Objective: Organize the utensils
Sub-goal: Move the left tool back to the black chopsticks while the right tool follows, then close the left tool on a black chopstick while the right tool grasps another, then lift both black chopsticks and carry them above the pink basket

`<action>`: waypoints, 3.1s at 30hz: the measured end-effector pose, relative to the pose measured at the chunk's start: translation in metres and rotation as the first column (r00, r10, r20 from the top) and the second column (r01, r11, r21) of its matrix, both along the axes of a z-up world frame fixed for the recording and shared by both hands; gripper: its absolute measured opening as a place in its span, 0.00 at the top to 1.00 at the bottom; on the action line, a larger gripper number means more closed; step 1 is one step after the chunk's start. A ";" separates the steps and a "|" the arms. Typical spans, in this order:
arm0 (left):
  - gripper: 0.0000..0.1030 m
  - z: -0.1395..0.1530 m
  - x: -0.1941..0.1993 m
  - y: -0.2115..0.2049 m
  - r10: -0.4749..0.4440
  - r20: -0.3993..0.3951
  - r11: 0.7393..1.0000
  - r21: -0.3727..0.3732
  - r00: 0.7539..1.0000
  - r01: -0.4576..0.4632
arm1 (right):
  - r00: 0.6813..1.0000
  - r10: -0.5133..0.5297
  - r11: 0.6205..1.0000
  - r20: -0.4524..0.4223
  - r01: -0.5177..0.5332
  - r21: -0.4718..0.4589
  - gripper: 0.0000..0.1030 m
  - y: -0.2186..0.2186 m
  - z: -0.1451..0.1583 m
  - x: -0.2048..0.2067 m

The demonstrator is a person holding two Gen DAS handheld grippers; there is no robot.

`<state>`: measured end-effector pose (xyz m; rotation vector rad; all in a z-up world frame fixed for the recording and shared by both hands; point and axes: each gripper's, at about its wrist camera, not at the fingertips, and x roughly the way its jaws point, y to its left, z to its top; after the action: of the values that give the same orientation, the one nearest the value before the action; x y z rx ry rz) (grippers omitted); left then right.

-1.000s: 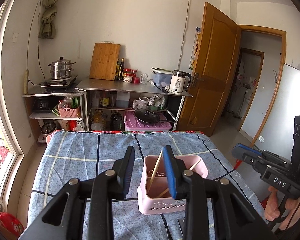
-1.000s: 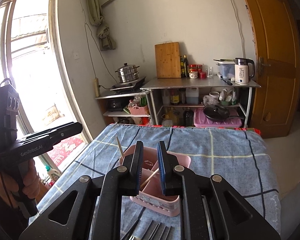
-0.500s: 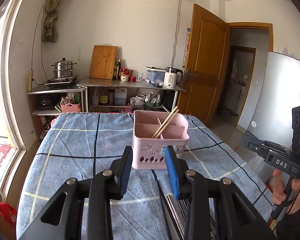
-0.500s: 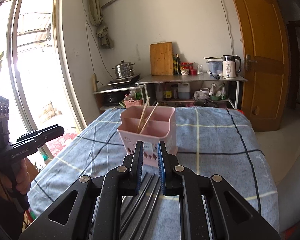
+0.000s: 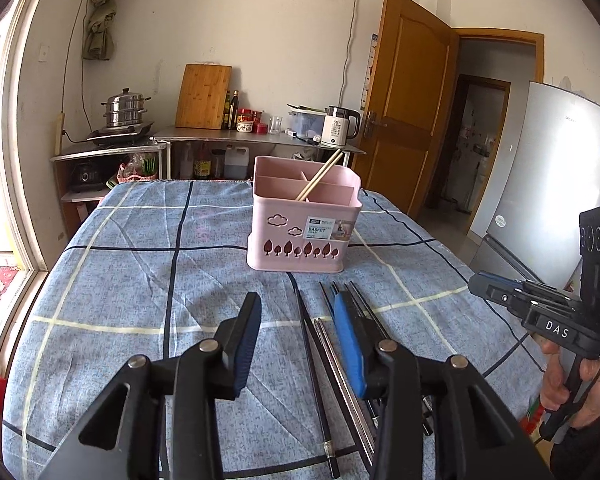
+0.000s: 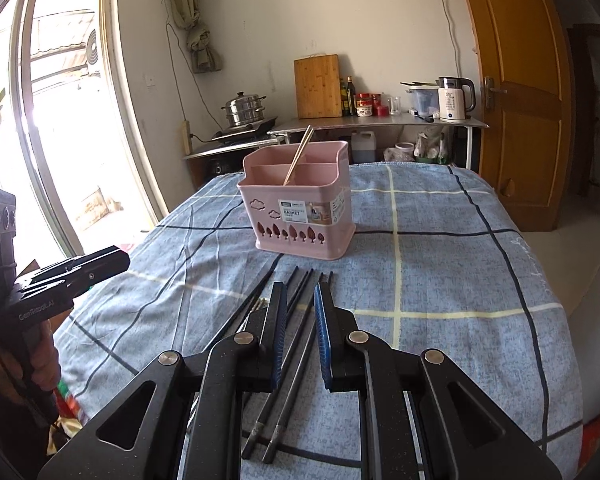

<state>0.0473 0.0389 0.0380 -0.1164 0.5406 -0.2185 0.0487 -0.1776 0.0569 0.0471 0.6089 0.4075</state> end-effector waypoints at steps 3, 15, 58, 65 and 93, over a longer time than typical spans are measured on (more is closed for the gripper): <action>0.61 -0.007 0.006 -0.005 -0.010 -0.029 1.000 0.008 1.000 0.011 | 1.000 0.001 1.000 -0.021 -0.001 -0.004 0.86 0.001 -0.006 0.004; 0.61 -0.049 0.076 -0.028 -0.052 -0.225 0.995 0.072 0.973 0.069 | 0.993 -0.016 0.998 -0.119 0.010 -0.055 0.86 0.010 -0.033 0.043; 0.92 -0.090 0.157 -0.055 0.007 -0.428 0.973 0.211 0.904 0.092 | 0.926 -0.082 0.976 -0.369 0.000 -0.216 0.93 0.041 -0.091 0.153; 0.93 -0.085 0.157 -0.044 -0.008 -0.439 0.987 0.142 0.898 0.079 | 0.926 -0.062 0.988 -0.372 0.004 -0.155 0.94 0.031 -0.084 0.150; 0.95 0.082 0.098 -0.007 -0.040 -0.064 0.996 0.076 0.997 0.045 | 0.999 -0.040 0.999 0.022 0.040 0.000 0.96 0.000 0.072 0.082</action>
<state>0.1454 0.0321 0.1196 -0.0364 0.6131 -0.2355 0.1306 -0.1780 0.1286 0.0540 0.5852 0.3686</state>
